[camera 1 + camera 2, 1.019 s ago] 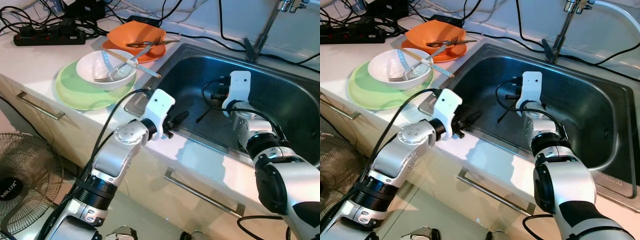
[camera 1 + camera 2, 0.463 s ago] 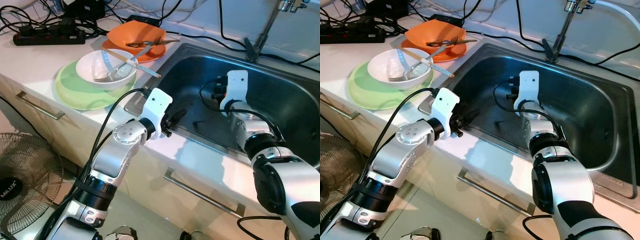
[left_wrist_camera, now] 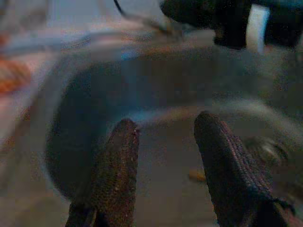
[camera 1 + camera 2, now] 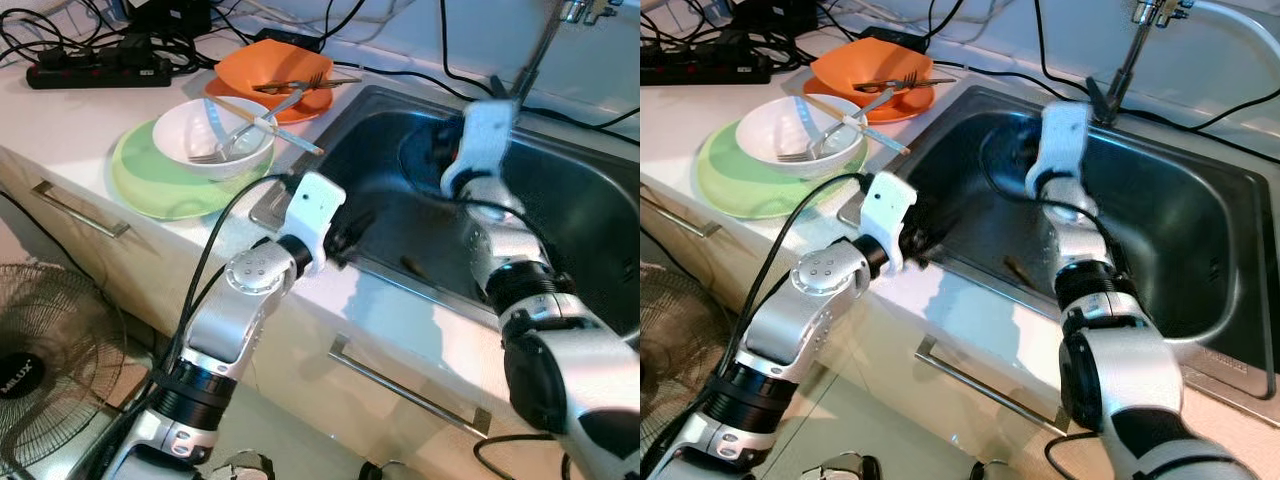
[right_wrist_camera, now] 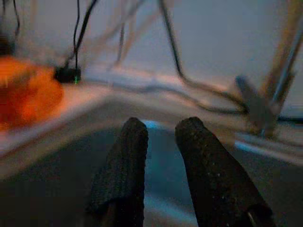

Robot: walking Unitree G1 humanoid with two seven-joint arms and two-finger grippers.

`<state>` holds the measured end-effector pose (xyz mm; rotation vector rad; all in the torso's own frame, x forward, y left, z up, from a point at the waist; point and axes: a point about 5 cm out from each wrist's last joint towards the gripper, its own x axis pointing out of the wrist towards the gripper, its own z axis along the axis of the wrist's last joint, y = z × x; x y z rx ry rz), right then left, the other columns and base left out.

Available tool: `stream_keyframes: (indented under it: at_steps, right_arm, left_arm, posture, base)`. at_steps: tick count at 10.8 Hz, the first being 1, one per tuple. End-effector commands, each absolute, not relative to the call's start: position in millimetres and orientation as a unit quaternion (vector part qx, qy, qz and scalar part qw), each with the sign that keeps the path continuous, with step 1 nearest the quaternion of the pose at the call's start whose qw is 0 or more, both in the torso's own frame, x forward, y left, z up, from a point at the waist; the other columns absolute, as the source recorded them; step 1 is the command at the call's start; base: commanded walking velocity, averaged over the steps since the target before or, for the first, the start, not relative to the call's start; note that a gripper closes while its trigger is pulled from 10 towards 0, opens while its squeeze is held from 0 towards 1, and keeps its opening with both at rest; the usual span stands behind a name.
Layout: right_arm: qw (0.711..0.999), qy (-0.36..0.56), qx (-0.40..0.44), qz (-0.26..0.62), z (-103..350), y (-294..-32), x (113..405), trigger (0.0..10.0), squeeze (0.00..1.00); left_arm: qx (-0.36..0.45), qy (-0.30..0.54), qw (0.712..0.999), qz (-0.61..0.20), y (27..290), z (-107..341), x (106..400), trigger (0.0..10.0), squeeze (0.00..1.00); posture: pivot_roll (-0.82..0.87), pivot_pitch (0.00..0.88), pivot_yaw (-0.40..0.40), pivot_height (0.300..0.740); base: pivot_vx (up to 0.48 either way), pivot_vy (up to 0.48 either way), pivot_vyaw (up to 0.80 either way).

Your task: Kitchen organization

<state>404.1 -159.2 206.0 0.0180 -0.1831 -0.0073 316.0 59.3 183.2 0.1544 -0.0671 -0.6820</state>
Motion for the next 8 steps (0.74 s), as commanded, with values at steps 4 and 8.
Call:
stream_keyframes:
  at_steps: [4,8]
  right_arm:
    - [0.984,-0.152,0.088,-0.019,206.4,-161.1,386.8,10.0,0.00]
    - [0.984,-0.146,0.103,-0.022,204.0,-162.2,383.0,10.0,0.00]
  left_arm:
    - [0.249,-0.164,0.913,-0.277,66.2,209.8,313.6,10.0,0.00]
    - [0.459,-0.217,0.835,-0.211,80.2,218.8,326.5,10.0,1.00]
  posture:
    - [0.06,0.108,-0.030,0.740]
    - [0.07,0.088,-0.037,0.740]
  base:
    - [0.000,0.000,0.00]
    - [0.000,0.000,0.00]
